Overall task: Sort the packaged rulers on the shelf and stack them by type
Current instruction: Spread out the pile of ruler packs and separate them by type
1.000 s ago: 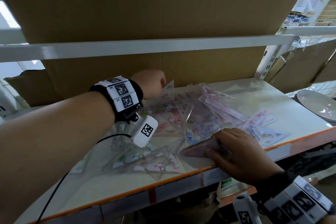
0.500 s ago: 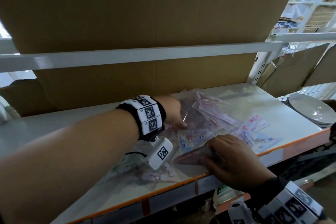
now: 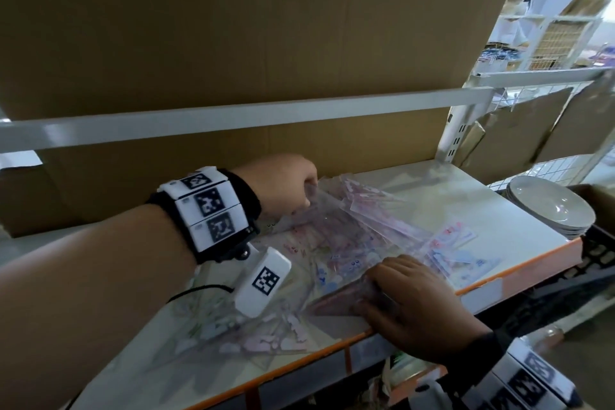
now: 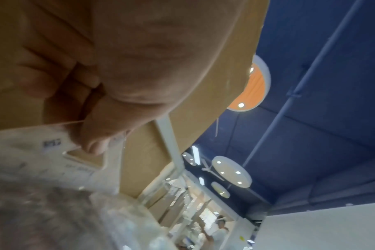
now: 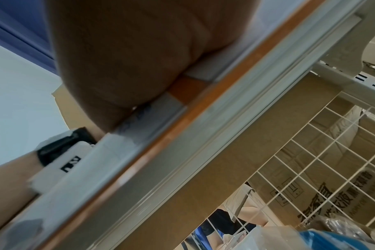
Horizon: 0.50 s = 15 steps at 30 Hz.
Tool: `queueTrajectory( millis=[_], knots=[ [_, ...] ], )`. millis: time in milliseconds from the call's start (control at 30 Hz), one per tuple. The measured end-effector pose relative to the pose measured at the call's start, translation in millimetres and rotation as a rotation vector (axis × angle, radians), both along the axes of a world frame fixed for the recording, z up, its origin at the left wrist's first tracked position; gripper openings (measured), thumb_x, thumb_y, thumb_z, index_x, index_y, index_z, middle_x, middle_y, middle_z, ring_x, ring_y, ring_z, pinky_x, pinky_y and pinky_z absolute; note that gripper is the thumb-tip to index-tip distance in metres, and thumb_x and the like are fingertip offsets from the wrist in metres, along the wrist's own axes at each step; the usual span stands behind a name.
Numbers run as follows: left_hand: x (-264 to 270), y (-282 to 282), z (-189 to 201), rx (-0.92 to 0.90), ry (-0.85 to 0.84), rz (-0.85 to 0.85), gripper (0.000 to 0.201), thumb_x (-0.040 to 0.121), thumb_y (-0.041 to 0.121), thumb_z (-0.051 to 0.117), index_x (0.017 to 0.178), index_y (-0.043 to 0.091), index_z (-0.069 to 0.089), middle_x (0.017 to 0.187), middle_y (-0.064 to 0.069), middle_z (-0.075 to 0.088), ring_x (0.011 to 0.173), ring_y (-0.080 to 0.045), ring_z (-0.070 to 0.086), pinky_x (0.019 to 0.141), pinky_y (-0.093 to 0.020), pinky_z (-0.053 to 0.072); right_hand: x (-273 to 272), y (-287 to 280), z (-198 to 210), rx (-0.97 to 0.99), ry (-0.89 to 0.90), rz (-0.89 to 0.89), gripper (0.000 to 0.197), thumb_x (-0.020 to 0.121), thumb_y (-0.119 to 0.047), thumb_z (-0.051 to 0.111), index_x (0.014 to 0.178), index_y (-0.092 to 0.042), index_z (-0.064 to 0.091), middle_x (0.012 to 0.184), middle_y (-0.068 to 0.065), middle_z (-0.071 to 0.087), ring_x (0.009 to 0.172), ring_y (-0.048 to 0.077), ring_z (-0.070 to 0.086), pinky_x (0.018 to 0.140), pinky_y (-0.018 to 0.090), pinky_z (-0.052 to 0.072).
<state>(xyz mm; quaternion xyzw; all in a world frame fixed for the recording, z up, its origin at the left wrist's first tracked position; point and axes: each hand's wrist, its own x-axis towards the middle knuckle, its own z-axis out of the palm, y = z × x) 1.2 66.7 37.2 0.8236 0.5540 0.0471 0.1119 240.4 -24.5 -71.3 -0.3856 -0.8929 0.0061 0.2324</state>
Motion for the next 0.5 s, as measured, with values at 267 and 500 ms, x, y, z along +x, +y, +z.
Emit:
queueTrajectory(
  millis=[267, 500],
  knots=[
    [-2.8, -71.8, 4.0, -0.171, 0.043, -0.173, 0.016, 0.084, 0.041, 0.072, 0.096, 0.03, 0.069, 0.08, 0.017, 0.063, 0.073, 0.004, 0.059, 0.059, -0.015, 0.044, 2.2, 1.5, -5.9, 0.059, 0.091, 0.035, 0.028, 0.088, -0.048, 0.061, 0.087, -0.02, 0.061, 0.077, -0.009, 0.055, 0.075, 0.013, 0.051, 0.073, 0.024, 0.038],
    [2.9, -85.2, 2.5, -0.18, -0.002, -0.278, 0.017, 0.087, 0.043, 0.069, 0.09, 0.027, 0.071, 0.081, 0.012, 0.068, 0.073, -0.002, 0.061, 0.069, -0.029, 0.053, 6.3, 1.2, -10.0, 0.053, 0.213, 0.086, 0.03, 0.087, -0.047, 0.065, 0.089, -0.018, 0.064, 0.081, -0.009, 0.058, 0.074, 0.017, 0.055, 0.071, 0.029, 0.043]
  ],
)
